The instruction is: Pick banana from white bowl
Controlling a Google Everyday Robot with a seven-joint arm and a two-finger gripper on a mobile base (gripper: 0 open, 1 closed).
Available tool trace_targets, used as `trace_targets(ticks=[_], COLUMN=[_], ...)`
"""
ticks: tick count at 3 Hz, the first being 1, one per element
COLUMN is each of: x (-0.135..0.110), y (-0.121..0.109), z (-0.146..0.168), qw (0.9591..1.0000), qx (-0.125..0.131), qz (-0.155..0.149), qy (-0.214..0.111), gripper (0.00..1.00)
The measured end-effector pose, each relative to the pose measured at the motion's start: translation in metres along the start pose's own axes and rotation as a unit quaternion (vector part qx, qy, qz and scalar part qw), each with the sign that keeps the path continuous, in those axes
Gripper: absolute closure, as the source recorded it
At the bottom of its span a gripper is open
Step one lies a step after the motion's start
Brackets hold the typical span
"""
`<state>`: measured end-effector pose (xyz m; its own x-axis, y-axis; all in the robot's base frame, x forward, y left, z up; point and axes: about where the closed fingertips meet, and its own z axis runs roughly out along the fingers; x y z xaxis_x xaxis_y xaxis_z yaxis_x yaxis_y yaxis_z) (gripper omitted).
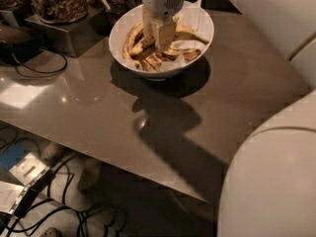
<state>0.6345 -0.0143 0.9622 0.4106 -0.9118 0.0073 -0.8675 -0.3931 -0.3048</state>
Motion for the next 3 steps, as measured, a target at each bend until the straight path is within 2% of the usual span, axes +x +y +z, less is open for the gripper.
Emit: trace_targets(ticks=[1, 2, 3], x=[-0.002, -0.013, -0.025], y=[-0.003, 0.016, 0.049], z=[-0.003, -0.017, -0.03], qw=[0.9999, 0.9999, 0.9994], qx=[0.004, -0.009, -0.027], qz=[-0.007, -0.005, 0.013], qy=[0.006, 0.014, 0.015], gripper=[1.0, 1.0, 1.0])
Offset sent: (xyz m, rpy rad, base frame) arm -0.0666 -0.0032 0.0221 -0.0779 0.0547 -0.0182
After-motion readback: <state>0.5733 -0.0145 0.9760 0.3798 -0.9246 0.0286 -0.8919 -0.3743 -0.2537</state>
